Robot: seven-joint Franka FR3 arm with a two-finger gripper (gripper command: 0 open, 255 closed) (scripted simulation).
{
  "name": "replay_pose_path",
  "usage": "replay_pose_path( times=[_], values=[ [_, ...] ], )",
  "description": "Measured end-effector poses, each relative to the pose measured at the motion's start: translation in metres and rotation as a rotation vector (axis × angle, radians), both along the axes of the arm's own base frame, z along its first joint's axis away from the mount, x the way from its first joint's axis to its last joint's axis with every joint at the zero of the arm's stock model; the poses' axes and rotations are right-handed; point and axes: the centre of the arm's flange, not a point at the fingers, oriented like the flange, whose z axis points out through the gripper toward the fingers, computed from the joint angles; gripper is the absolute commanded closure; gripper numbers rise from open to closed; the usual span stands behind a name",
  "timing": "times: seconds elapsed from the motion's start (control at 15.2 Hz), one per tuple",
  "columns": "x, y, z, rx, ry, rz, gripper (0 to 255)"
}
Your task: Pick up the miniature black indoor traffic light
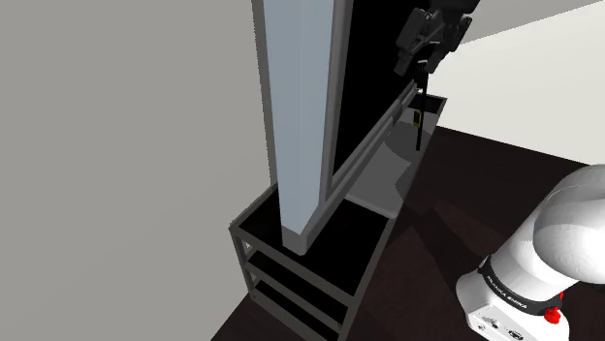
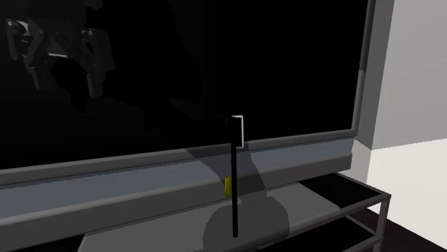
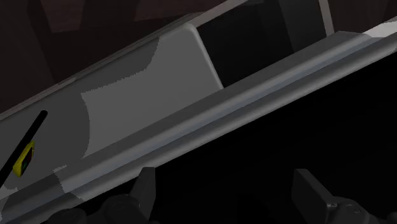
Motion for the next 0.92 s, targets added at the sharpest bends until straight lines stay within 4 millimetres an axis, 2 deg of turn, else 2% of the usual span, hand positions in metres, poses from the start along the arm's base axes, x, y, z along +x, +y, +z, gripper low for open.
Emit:
replay_pose_path(
  times=[0.13,0.4,0.59,0.92],
  values=[
    [0.001,-0.003,-0.004,-0.007,-0.006,-0.007,0],
    [0.008,-0.024,-0.036,-0.057,-0.049,-0.061,0],
    [0.009,-0.045,-0.067,-0.100,-0.086,-0.106,0],
    [0.017,-0.082,-0.102,-0.173,-0.151,-0.183,0]
  ],
)
